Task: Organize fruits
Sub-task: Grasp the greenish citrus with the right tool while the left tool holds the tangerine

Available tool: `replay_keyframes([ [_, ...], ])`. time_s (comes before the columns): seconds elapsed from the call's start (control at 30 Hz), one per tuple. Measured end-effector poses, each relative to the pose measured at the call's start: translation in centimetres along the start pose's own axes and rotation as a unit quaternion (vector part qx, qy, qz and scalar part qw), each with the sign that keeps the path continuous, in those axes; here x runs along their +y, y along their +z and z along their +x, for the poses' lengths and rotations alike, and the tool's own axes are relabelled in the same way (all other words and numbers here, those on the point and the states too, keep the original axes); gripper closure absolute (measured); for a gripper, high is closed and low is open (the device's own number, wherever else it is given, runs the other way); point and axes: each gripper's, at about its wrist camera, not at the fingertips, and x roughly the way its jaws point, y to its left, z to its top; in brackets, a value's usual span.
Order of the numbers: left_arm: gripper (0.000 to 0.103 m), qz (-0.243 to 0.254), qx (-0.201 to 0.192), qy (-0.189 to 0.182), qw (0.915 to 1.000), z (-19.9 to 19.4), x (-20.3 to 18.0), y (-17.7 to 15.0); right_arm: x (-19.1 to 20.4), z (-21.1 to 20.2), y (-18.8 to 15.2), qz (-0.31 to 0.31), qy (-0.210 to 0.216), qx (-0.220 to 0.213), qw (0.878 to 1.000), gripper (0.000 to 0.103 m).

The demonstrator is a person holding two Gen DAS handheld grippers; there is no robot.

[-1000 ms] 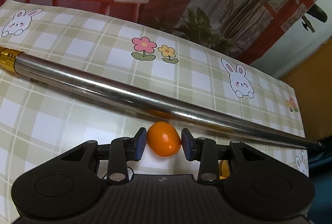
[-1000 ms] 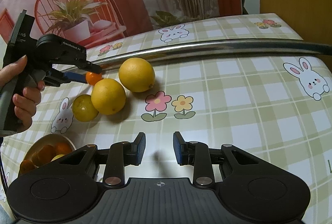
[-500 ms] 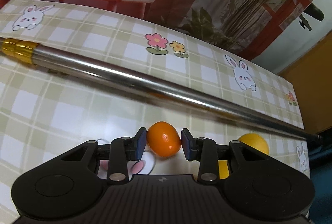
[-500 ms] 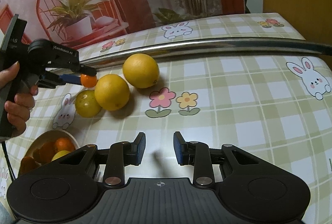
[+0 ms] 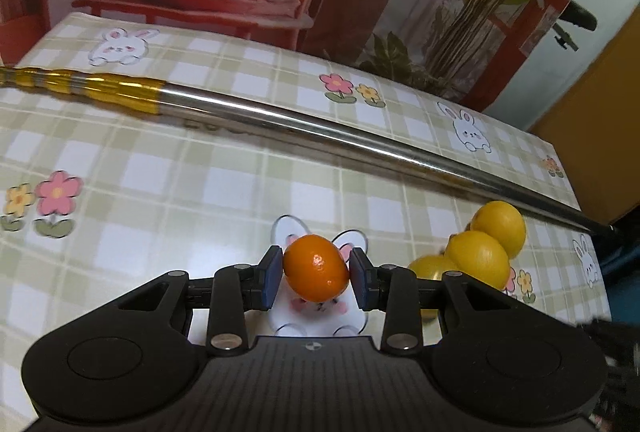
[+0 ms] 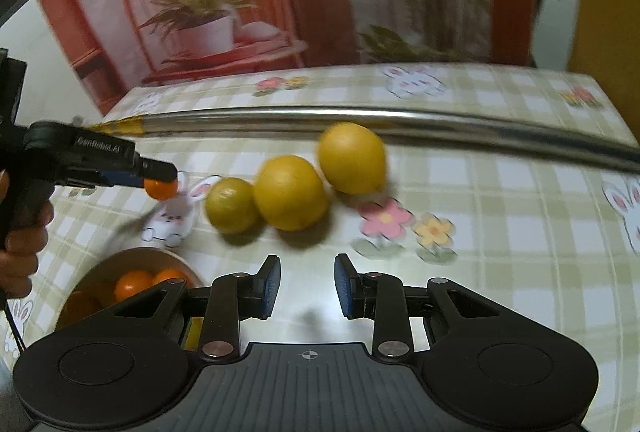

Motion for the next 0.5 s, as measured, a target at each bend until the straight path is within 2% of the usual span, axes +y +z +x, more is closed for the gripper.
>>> replay_keyframes([
  [0.3,0.065,0.005,-0.041,0.002,0.9992,-3.7,2.7,-2.2,5.7,2.8,3.7,-0.116,0.016,0.02,0.993,0.071],
  [0.5,0.065,-0.003,-0.055,0.0,0.9985,-4.6,4.3,-3.3,8.3,5.4,4.8,-0.141,0.0,0.055,0.988,0.071],
])
